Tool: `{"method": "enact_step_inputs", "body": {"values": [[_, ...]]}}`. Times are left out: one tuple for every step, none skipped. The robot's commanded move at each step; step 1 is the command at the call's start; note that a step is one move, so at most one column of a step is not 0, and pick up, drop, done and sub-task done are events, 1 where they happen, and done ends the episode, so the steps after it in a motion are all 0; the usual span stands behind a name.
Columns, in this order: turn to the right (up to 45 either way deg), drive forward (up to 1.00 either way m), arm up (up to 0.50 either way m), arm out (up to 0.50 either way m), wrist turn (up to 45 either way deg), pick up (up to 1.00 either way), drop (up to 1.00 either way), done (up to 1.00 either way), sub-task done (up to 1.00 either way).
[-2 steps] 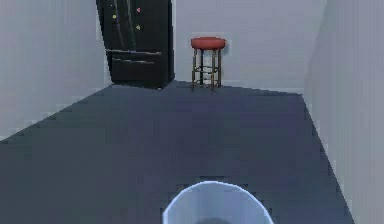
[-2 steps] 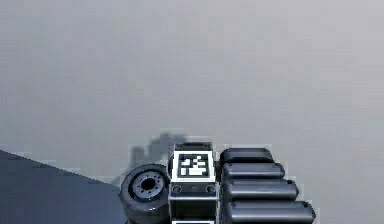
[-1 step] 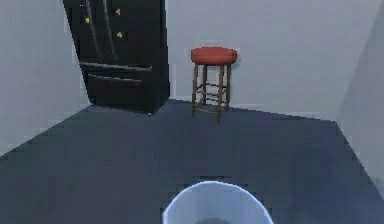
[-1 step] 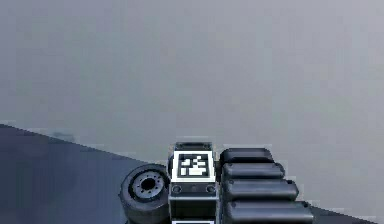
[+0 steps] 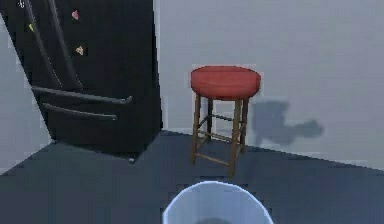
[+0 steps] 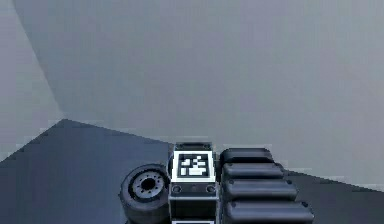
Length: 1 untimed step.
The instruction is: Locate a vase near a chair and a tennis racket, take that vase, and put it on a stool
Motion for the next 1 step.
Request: {"method": "enact_step_inputs", "body": {"values": [[3.0, 0.00, 0.00, 0.00, 0.0, 0.00, 0.00, 0.00, 0.00]]}}
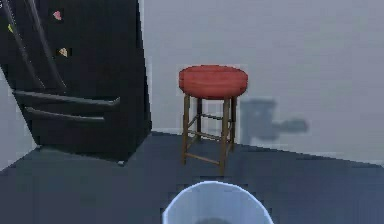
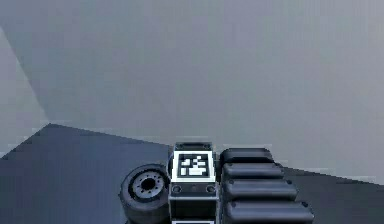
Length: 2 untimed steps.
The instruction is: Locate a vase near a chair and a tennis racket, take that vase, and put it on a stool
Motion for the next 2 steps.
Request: {"method": "enact_step_inputs", "body": {"values": [[0.0, 1.00, 0.00, 0.00, 0.0, 0.00, 0.00, 0.00, 0.00], [24.0, 0.00, 0.00, 0.00, 0.0, 0.00, 0.00, 0.00, 0.00]]}}
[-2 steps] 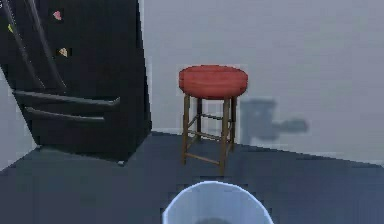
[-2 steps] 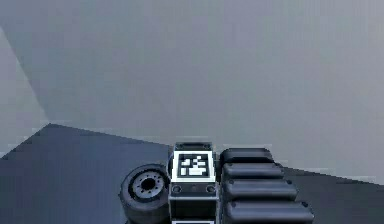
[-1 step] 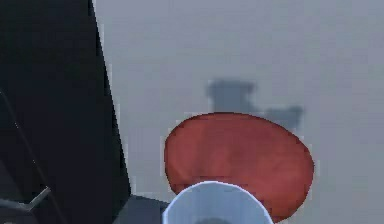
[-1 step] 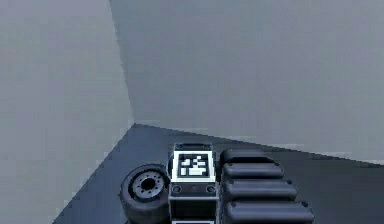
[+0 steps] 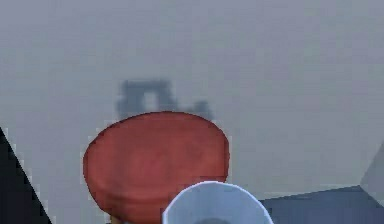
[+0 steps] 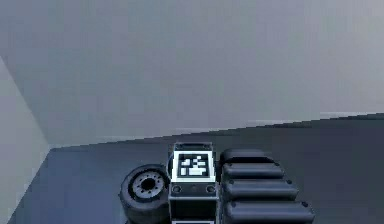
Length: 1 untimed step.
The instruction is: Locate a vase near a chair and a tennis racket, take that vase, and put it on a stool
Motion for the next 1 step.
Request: {"method": "enact_step_inputs", "body": {"values": [[0.0, 0.05, 0.00, 0.00, 0.0, 0.00, 0.00, 0.00, 0.00]]}}
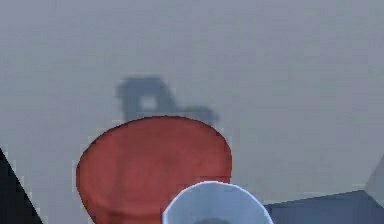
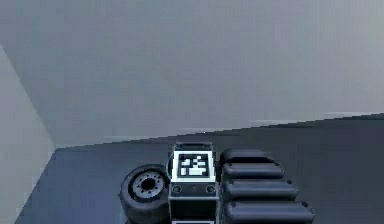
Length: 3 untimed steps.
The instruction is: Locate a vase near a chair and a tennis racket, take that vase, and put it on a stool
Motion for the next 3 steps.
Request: {"method": "enact_step_inputs", "body": {"values": [[-45.0, 0.00, 0.00, 0.00, 0.0, 0.00, 0.00, 0.00, 0.00], [-45.0, 0.00, 0.00, 0.00, 0.0, 0.00, 0.00, 0.00, 0.00], [-12.0, 0.00, 0.00, 0.00, 0.0, 0.00, 0.00, 0.00, 0.00]]}}
